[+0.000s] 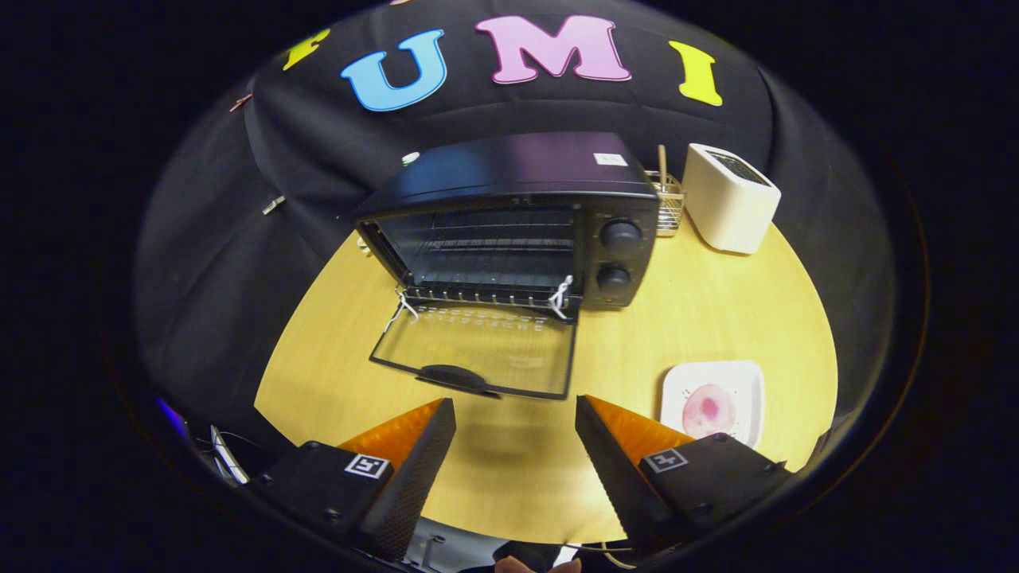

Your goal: Open the toaster oven, put the food inside, and close the toaster oven door.

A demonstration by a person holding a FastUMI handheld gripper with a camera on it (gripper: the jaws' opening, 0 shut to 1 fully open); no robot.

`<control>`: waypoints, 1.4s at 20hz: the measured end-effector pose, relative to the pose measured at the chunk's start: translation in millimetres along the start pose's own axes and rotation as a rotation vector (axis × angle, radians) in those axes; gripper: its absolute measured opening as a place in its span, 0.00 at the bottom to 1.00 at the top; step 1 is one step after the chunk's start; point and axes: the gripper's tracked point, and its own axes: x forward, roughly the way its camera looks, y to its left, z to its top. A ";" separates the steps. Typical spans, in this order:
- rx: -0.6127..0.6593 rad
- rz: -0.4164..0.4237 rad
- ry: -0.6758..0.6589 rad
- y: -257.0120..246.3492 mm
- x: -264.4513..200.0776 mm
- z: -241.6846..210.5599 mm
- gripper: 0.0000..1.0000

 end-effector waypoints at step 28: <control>0.123 -0.141 0.481 -282.7 50.6 -87.0 0.58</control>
